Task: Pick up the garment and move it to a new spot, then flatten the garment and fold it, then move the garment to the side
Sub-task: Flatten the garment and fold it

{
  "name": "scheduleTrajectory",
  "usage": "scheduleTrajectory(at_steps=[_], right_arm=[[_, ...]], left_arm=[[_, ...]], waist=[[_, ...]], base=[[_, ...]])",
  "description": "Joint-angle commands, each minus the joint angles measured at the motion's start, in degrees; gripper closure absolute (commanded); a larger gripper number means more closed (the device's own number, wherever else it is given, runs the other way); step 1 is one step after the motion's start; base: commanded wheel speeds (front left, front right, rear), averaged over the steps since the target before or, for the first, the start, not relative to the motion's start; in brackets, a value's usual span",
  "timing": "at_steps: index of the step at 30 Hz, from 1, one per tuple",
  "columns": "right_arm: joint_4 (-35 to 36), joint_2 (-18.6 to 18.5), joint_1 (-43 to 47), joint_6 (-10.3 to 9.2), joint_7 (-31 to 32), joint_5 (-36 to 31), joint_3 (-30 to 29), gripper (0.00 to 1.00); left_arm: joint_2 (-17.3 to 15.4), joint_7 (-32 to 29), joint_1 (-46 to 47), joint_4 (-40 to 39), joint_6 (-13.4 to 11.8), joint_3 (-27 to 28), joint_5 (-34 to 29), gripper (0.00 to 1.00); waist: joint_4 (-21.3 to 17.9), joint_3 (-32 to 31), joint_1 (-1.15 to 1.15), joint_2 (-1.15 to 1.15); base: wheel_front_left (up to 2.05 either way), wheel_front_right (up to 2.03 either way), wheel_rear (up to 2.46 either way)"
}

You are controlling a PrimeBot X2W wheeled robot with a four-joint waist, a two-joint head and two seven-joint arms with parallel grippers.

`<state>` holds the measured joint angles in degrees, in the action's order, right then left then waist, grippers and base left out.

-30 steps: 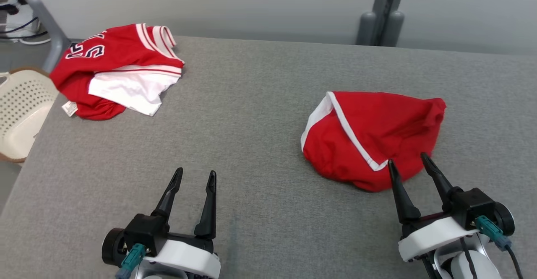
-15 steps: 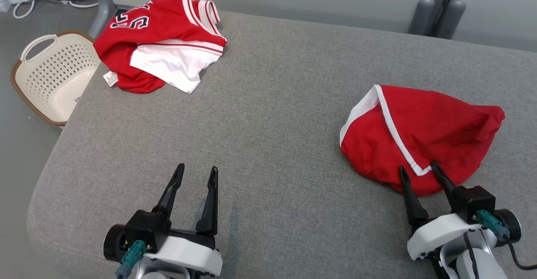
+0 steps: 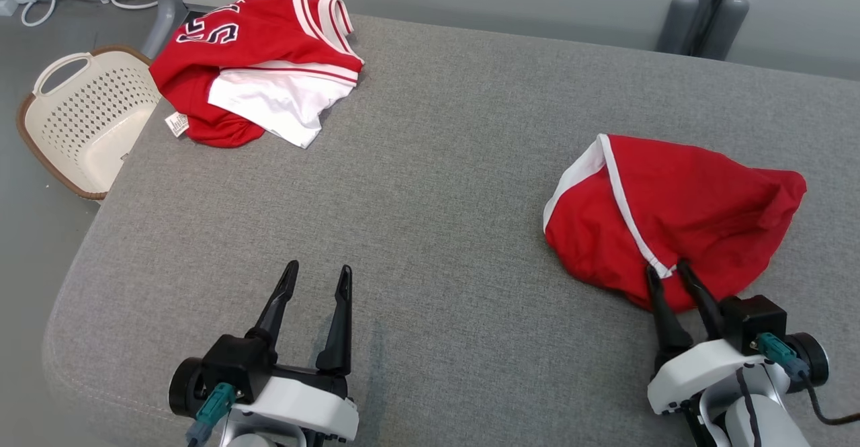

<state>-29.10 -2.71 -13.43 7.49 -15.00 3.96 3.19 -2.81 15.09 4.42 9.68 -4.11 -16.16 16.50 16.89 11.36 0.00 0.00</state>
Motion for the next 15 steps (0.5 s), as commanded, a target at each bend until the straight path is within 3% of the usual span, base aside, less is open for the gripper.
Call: scheduleTrajectory(at_steps=[1, 9, 13, 15], right_arm=[[-0.3, -0.3, -0.7, 0.01, -0.3, 0.4, 0.3, 0.54], [1.4, -0.4, -2.2, 0.01, -0.3, 0.0, 0.7, 0.69], [5.3, -0.4, -2.4, 0.01, -0.3, 0.0, 0.7, 1.0], [7.7, -0.4, -2.1, 0.01, -0.3, 0.1, 1.0, 1.0]], left_arm=[[-0.2, 0.1, 1.1, 0.0, -0.2, 0.1, 0.0, 0.0], [-0.2, 0.1, 1.2, 0.4, 0.0, 0.1, 0.1, 0.0], [-0.2, 0.1, 1.1, 0.3, -0.4, -0.1, 0.1, 0.0], [-0.2, 0.1, 1.0, 0.5, -0.3, 0.2, 0.1, 0.0]], waist=[[0.0, 0.0, 0.0, 0.0], [0.3, 0.3, 0.0, 0.0], [0.1, 0.2, 0.0, 0.0], [-0.2, 0.0, 0.0, 0.0]], base=[[0.0, 0.0, 0.0], [0.0, 0.0, 0.0], [0.0, 0.0, 0.0], [0.0, 0.0, 0.0]])
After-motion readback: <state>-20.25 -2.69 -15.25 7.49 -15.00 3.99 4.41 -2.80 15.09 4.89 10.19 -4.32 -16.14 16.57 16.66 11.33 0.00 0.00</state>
